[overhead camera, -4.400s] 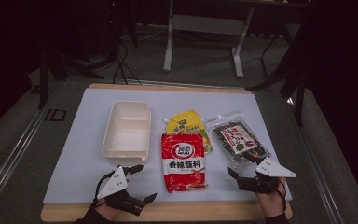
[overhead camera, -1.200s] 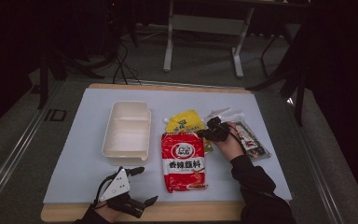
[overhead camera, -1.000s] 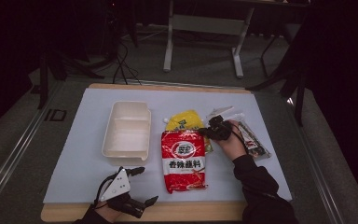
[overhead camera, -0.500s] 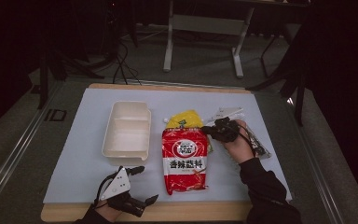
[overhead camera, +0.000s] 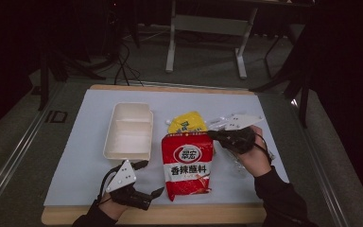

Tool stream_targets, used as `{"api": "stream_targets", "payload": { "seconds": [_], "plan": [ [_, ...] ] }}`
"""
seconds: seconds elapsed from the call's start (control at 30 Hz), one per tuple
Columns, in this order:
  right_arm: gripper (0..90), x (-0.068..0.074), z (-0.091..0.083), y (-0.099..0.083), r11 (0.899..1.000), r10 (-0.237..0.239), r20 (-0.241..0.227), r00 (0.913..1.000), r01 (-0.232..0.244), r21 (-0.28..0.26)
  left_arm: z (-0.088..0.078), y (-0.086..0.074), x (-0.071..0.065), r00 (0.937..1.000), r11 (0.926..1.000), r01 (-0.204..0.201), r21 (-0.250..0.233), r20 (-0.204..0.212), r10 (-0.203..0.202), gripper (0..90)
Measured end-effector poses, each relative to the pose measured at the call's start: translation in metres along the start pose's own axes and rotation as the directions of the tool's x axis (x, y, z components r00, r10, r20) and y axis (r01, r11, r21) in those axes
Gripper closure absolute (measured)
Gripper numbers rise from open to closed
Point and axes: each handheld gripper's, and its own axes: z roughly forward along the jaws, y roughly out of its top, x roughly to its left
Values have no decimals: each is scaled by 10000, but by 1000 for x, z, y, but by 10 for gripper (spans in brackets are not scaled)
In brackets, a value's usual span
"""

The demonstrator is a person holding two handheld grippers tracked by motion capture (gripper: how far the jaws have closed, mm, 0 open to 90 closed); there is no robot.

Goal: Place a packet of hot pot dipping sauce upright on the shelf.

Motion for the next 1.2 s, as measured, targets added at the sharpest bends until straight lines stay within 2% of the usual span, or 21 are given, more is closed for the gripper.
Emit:
{"api": "stream_targets", "payload": {
  "seconds": [0.2,0.27,0.4,0.43,0.53,0.6,0.67,0.8,0.87,0.93,1.0,1.07,1.1,1.13,1.2],
  "plan": [
    [898,17,-18,6,9983,-440,-119,9990,436,-375,11,16,8,9999,9999,-145,57,-88,145,62],
    [898,21,-23,6,9973,-539,-196,9984,529,-515,13,19,11,10000,10000,-42,49,-56,43,70],
    [897,30,-32,6,9951,-742,-259,9969,723,-679,18,22,15,9997,9999,69,96,244,-71,172],
    [897,32,-34,7,9941,-828,-268,9962,807,-724,23,24,16,9995,9995,43,307,311,-53,176],
    [897,38,-41,9,9921,-921,-406,9949,882,-898,32,23,16,9981,9985,26,541,607,-59,272],
    [898,42,-43,10,9900,-1051,-424,9936,1005,-990,36,22,14,9957,9988,3,497,924,-49,369],
    [897,46,-46,11,9890,-1106,-543,9924,1045,-1045,38,21,12,9923,9992,-93,390,1236,44,524],
    [897,51,-49,13,9862,-1312,-525,9900,1249,-1089,41,21,9,9846,9978,-434,492,1713,344,769],
    [897,52,-50,13,9847,-1363,-492,9894,1299,-1158,39,22,11,9801,9988,-267,421,1977,178,898],
    [897,53,-52,13,9844,-1323,-590,9895,1242,-1250,38,23,10,9800,9985,-400,381,1964,317,900],
    [896,54,-54,14,9832,-1363,-580,9890,1278,-1306,36,25,10,9774,9985,-391,391,2092,301,900],
    [895,54,-56,14,9829,-1391,-608,9884,1303,-1298,36,25,10,9774,9985,-391,391,2092,301,900],
    [876,55,-57,14,9812,-1424,-670,9875,1319,-1410,33,28,10,9743,9987,-314,395,2243,218,900],
    [857,55,-57,14,9825,-1373,-783,9874,1257,-1373,32,28,10,9739,9985,-367,394,2255,269,900],
    [756,54,-56,12,9832,-1270,-890,9879,1135,-1433,30,29,10,9727,9989,-341,317,2308,259,900]
  ]
}}
